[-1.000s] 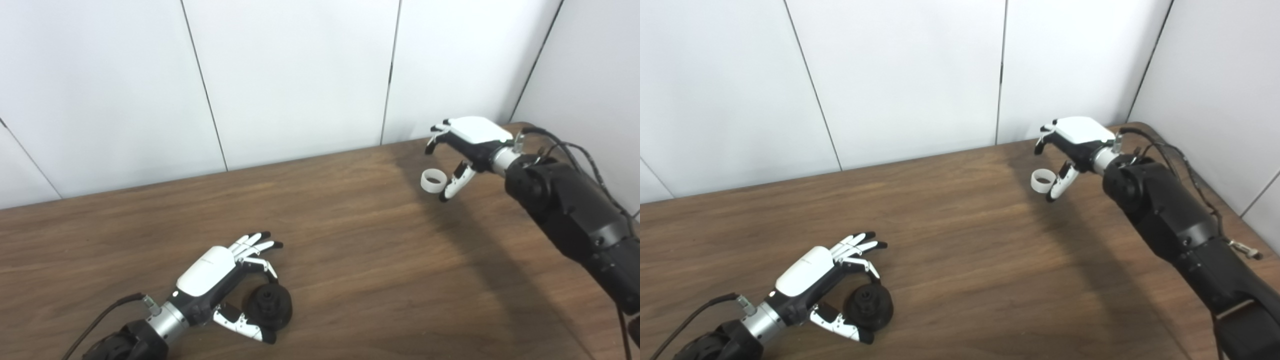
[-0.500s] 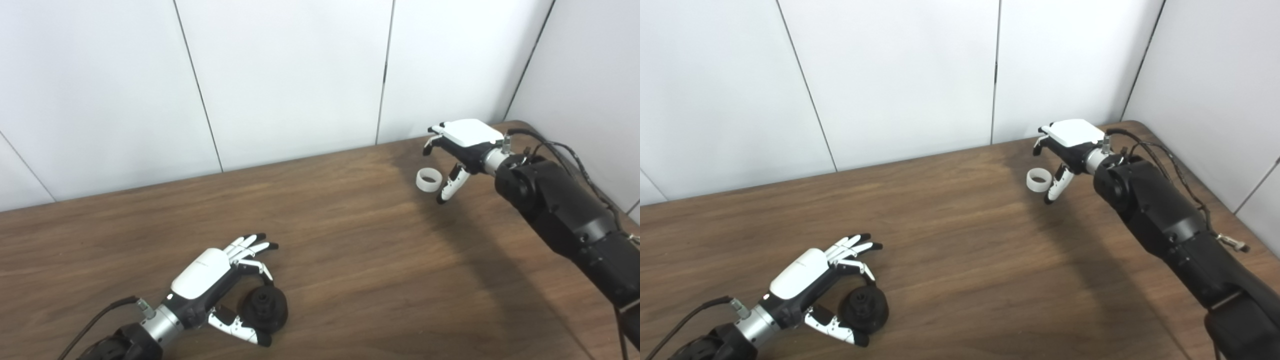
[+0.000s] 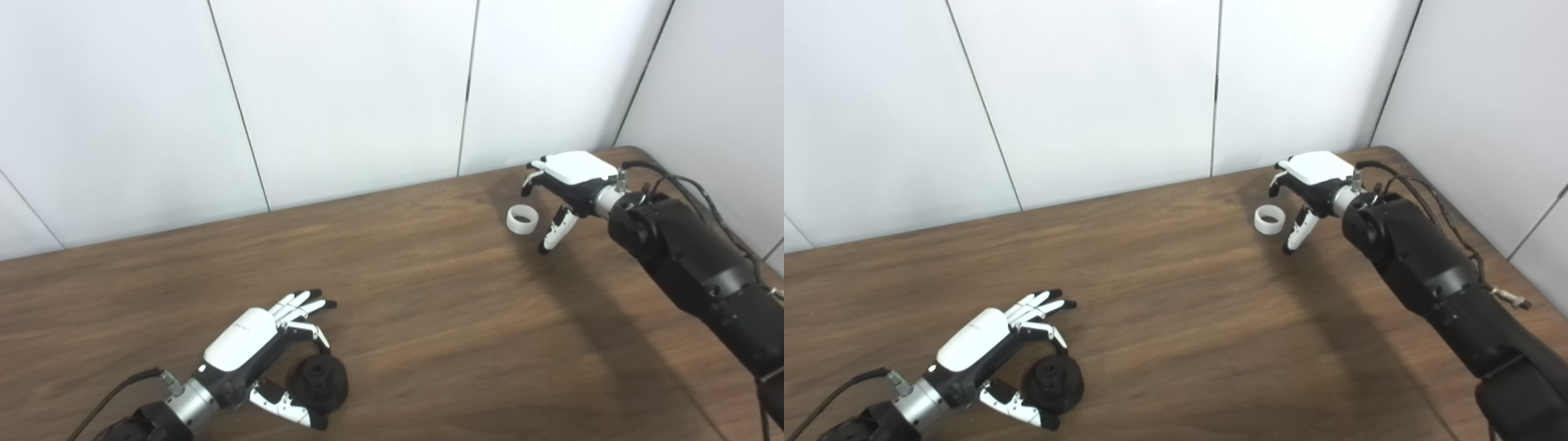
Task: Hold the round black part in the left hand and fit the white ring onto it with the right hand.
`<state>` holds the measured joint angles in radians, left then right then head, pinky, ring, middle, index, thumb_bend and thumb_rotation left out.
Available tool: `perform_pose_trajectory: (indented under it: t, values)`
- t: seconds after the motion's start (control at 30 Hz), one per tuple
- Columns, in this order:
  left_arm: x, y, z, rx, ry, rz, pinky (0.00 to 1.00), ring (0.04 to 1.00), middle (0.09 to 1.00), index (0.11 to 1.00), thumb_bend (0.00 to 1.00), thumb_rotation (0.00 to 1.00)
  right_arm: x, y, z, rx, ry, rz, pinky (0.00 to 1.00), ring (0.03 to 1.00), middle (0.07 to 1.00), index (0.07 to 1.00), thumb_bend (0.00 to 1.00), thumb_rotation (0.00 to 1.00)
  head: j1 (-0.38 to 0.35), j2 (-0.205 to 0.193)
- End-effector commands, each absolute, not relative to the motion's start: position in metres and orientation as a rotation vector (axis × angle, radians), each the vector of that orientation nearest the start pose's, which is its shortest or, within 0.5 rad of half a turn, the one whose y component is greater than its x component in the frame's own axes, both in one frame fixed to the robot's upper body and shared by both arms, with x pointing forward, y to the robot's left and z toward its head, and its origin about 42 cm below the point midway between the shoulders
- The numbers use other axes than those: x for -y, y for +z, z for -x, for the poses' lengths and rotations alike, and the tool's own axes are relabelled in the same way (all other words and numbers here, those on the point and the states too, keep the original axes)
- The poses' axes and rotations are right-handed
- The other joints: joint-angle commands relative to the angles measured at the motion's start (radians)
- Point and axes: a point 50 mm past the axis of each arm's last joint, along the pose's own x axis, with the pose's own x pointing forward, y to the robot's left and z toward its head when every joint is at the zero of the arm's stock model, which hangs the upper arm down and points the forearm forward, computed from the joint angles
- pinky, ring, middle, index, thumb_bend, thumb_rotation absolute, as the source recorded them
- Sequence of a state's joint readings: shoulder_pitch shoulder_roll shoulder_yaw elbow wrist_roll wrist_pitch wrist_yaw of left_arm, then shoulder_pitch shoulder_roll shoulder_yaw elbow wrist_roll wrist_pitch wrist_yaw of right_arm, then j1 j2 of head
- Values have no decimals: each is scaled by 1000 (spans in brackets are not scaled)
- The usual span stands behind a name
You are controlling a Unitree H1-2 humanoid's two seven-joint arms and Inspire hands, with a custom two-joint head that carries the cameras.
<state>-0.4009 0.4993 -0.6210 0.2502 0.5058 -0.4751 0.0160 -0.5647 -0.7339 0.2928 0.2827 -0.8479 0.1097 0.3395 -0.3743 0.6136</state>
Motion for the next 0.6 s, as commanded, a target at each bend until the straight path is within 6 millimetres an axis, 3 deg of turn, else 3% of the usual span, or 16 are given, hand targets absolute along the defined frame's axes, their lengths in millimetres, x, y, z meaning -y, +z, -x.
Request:
perform_pose_trajectory:
  t: [0.0,0.57]
  values:
    - [-220,134,-356,544,-803,-1067,1000,1000,930,481,524,65,384,286,-450,-24,96,1674,1000,1000,963,747,942,292,-2,1]
    - [-222,134,-353,536,-808,-1063,1000,1000,938,482,525,65,378,274,-453,-10,100,1710,1000,1000,986,752,949,323,4,0]
